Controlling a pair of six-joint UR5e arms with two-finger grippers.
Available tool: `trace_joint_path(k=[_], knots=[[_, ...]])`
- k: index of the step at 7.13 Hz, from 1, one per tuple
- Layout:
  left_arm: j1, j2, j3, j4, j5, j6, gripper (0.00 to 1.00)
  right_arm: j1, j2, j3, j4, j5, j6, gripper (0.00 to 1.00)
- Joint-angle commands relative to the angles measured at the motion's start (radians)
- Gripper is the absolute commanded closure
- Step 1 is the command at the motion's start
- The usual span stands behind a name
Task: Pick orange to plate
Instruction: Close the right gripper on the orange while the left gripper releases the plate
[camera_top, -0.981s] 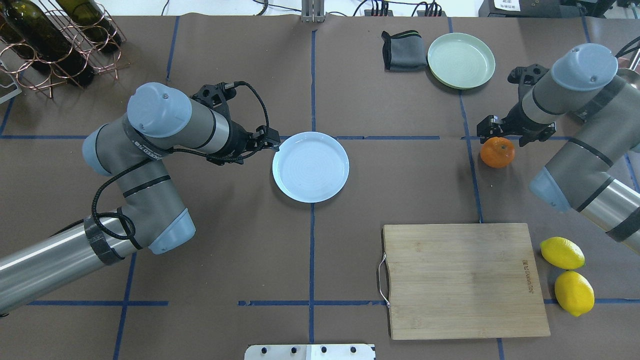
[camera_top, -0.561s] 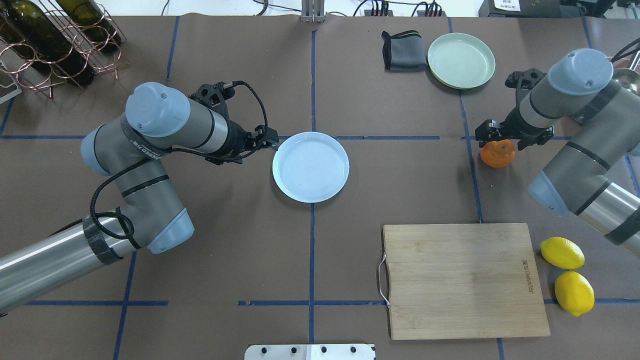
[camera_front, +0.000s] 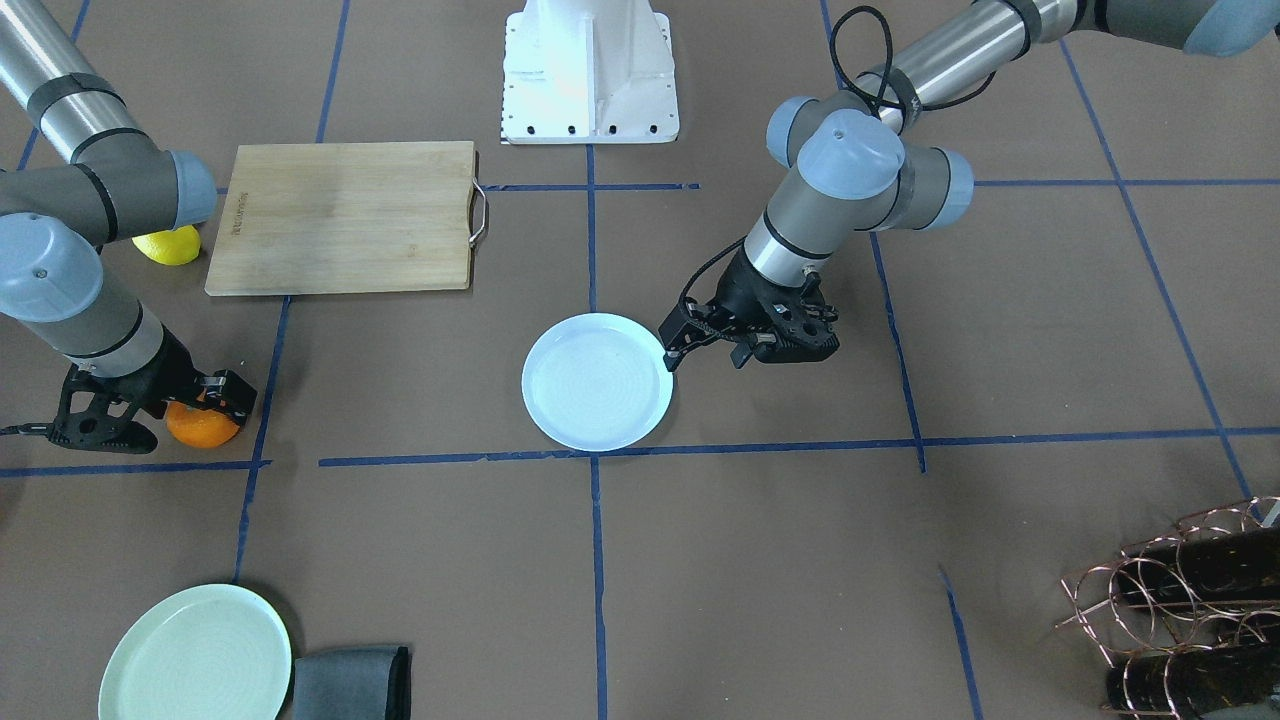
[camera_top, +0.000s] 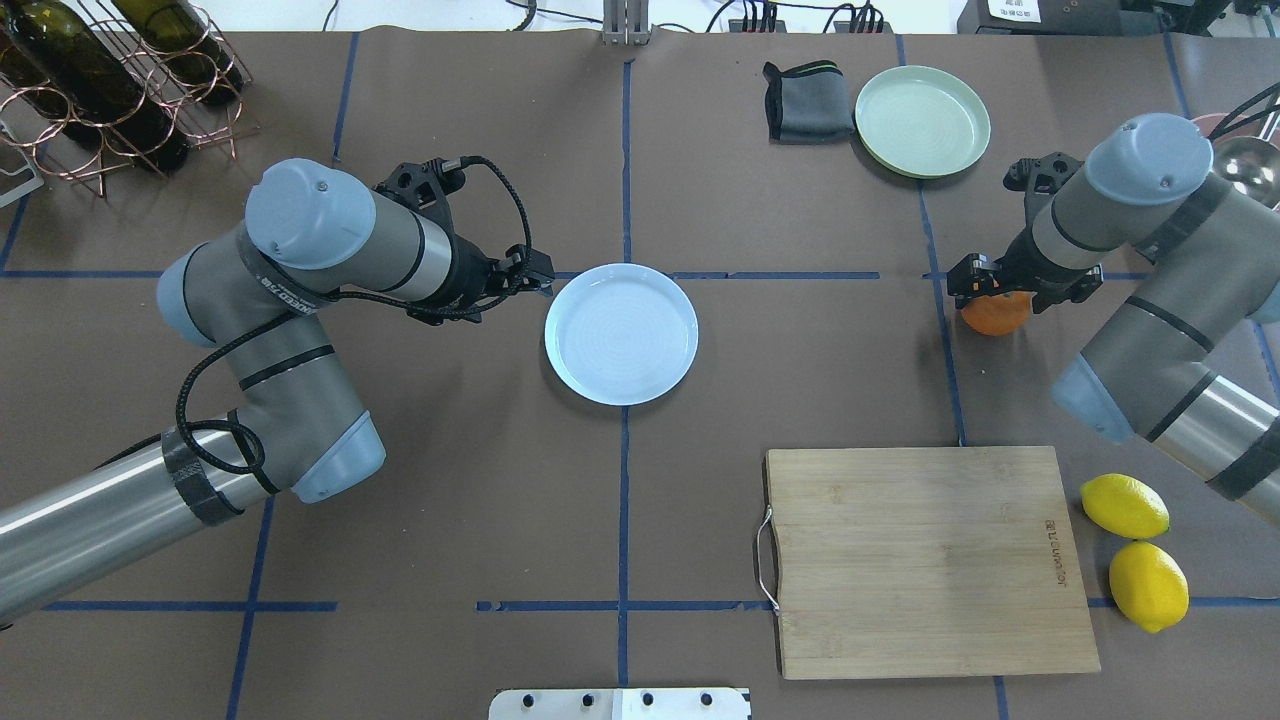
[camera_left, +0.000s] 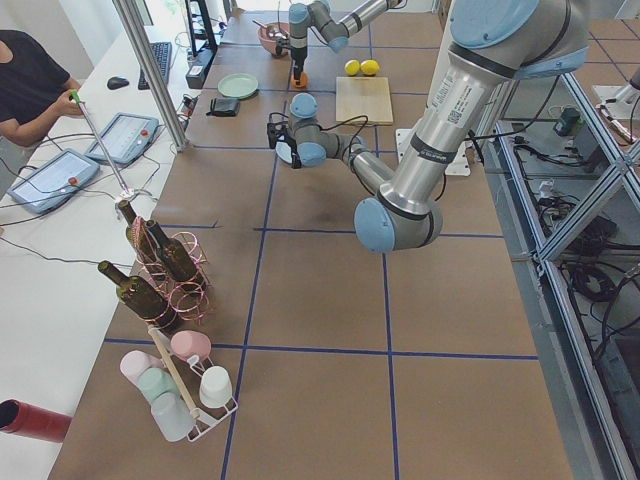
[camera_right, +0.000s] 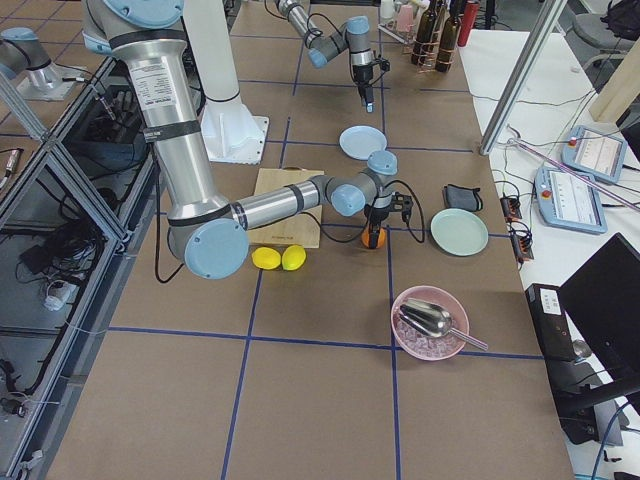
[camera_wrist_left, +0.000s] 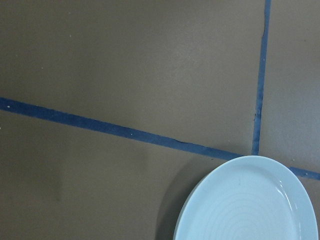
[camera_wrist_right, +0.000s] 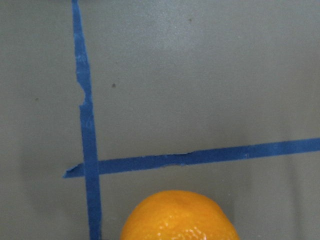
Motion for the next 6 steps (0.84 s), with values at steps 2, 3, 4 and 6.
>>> trace_joint_path(k=[2,3,4,6], knots=[[-0.025,0.021,-0.022,0.005,-0.027,0.05,0.0,0.009,0.001,0.053,-0.007,0.003,0.001,1.0],[-0.049,0.087,-0.097,0.005,-0.037,0.137,0.0,0.026,-0.001,0.11,-0.013,0.012,0.001,1.0],[-0.112,0.112,-0.146,0.018,-0.069,0.181,0.0,0.035,0.005,0.158,-0.03,0.017,0.013,1.0],[-0.316,0.219,-0.165,0.066,-0.245,0.46,0.0,0.023,0.126,0.174,-0.037,0.029,0.143,1.0]])
